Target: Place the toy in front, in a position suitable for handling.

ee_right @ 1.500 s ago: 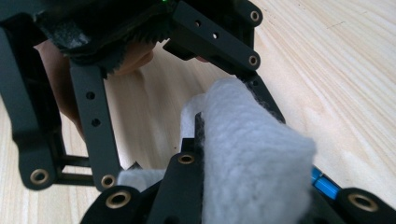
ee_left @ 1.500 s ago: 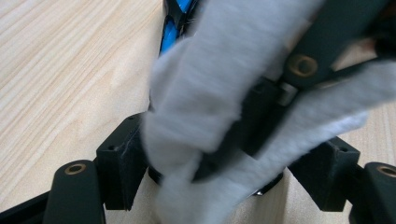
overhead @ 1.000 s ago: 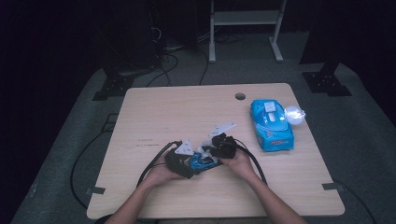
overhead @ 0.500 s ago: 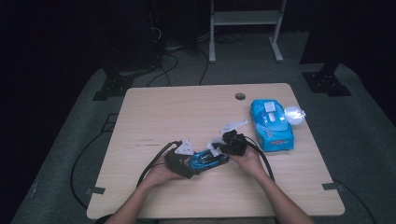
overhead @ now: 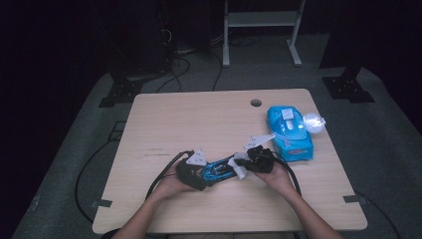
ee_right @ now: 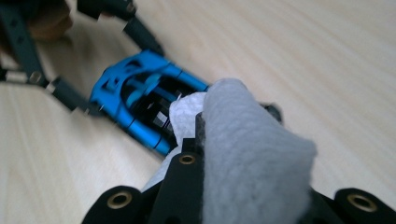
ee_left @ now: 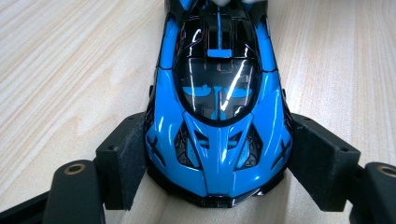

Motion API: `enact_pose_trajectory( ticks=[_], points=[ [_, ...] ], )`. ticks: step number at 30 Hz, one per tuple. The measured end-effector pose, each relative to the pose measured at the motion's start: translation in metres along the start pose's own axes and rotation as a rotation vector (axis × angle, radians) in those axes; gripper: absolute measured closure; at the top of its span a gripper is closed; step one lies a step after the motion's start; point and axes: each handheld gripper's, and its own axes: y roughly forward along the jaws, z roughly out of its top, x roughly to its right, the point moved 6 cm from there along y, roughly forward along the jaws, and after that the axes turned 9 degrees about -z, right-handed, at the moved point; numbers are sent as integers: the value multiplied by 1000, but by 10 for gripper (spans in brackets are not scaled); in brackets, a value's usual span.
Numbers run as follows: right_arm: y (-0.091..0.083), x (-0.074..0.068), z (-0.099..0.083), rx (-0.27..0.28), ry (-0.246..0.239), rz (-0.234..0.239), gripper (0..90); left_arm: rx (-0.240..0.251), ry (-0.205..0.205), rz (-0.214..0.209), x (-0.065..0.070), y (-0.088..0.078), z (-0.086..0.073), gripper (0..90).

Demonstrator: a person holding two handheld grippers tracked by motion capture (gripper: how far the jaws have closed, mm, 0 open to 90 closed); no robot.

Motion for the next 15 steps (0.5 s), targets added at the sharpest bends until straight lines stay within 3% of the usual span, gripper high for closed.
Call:
enact_pose_trajectory(
  ticks=[3,6,9,11,15],
  points=[
    [1,-8,-6,-1,-3,15,842,-1,-1,-2,0,0,0,254],
    [4,-19,-4,16,-8,62,841,-4,-2,2,0,0,-1,254],
    [3,-18,-4,12,-31,41,841,-4,-2,0,0,0,-1,254],
    [-3,-11,-7,6,-37,0,841,-4,-2,-3,0,0,-1,254],
    [-19,6,-9,28,7,-50,842,-1,-1,-7,-1,0,-1,254]
  ],
)
